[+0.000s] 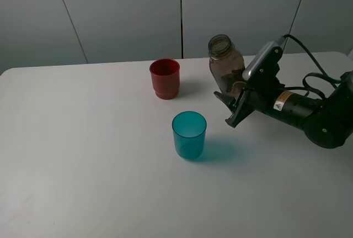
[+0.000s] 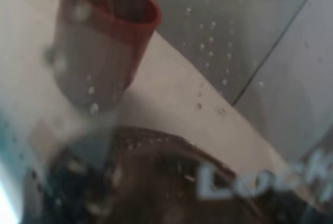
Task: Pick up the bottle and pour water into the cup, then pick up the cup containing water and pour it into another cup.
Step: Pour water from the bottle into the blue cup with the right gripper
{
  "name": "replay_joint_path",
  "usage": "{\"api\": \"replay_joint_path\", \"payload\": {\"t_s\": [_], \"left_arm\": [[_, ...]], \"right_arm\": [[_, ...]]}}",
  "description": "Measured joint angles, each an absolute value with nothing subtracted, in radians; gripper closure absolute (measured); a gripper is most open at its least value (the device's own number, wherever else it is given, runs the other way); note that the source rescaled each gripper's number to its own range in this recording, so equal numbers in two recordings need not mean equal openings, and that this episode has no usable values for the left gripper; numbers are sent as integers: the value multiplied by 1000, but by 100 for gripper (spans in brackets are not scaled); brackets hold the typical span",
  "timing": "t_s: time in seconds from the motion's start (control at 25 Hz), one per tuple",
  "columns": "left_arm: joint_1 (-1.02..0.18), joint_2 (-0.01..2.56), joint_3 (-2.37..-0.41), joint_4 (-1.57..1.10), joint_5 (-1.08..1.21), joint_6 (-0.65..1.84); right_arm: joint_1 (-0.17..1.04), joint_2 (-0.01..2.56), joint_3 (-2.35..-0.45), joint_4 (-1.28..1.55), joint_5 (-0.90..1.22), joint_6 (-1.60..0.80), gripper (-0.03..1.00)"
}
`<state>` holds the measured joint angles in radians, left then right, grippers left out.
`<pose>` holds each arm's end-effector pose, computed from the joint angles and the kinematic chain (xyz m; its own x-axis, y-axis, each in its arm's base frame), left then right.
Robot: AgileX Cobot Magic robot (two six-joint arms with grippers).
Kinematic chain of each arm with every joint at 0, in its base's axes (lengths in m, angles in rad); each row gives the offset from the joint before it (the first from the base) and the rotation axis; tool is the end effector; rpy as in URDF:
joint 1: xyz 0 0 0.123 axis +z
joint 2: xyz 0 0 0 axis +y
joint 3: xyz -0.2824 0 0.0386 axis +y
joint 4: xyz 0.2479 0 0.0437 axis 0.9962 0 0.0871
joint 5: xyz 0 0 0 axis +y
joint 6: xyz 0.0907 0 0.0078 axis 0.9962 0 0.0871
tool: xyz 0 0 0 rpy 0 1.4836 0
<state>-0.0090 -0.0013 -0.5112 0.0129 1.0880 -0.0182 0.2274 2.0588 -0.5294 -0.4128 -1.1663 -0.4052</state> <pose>-0.0075 0.0011 0.2781 -0.4690 -0.0080 -0.8831 -0.0068 1.0000 -0.0054 0.2857 0.1006 0.0826 0.0524 -0.5075 -0.8601 -0.6240 0.6558 -0.4249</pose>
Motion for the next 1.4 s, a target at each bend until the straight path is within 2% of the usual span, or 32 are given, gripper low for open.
{"api": "replay_joint_path", "payload": {"t_s": [0.16,0.68,1.4], "left_arm": [[-9,-1,-511,13,1088,-18],[-9,-1,-511,13,1088,-18],[-9,-1,-511,13,1088,-22]], "right_arm": [[227,2054,-547,-438,-1148,-426,97],[227,1956,-585,-436,-883,-514,97],[227,1864,-585,-410,-742,-723,97]]}}
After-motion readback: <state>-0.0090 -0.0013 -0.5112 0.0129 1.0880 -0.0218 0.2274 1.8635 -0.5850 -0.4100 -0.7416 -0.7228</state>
